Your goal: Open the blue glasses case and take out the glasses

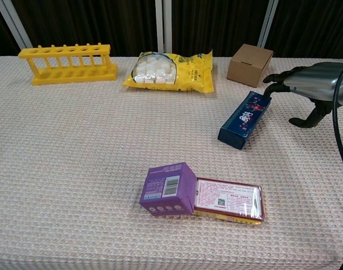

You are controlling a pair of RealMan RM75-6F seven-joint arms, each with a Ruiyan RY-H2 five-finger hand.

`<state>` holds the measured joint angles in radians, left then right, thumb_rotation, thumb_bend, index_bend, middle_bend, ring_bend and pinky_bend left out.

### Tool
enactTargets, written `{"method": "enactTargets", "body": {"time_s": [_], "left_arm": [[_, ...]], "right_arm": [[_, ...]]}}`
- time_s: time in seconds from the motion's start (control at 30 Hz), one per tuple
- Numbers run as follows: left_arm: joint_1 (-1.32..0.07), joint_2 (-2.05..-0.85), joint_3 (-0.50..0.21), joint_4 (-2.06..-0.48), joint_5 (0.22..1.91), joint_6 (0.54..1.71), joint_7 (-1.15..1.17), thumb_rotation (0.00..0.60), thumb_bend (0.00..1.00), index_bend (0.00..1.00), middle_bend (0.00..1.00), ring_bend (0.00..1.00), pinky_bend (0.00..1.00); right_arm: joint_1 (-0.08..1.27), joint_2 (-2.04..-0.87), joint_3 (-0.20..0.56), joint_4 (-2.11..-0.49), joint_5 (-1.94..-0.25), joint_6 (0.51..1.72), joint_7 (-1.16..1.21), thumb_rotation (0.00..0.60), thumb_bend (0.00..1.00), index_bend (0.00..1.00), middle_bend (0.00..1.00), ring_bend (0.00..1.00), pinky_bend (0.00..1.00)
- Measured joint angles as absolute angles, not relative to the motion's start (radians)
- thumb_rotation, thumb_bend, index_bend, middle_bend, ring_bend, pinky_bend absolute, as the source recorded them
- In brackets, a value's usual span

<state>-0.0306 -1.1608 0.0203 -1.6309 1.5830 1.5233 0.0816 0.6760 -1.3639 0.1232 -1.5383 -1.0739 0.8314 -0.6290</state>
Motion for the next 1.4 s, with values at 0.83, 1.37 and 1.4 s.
{"method": "enactTargets", "body": {"time_s": [0.83, 1.37, 1.4], "left_arm": [[-0.034, -1.15, 0.019, -1.627, 1.57, 1.514, 0.065, 0.6, 0.03, 0.22, 0.13, 0.1, 0.1], [-0.039, -1.159, 0.014, -1.619, 1.567, 1.51, 0.076, 0.6, 0.03, 0.22, 0.13, 0.1, 0.1], [-0.039, -1.158, 0.014, -1.62, 1.568, 1.51, 0.077, 0.6, 0.03, 0.22, 0.13, 0.1, 0.1]], "right_arm": [[0.792, -1.759, 0.185, -1.134, -1.255, 0.88, -0.464, 0.6, 0.16, 0.03, 0.0, 0.0, 0.0], [0.75, -1.593, 0.156, -1.302, -1.122, 0.809, -0.457, 0.6, 0.37, 0.25, 0.07, 0.0, 0.0], [0.751, -1.592, 0.155, -1.301, -1.118, 0.806, -0.456, 0.6, 0.38, 0.25, 0.07, 0.0, 0.0]]}}
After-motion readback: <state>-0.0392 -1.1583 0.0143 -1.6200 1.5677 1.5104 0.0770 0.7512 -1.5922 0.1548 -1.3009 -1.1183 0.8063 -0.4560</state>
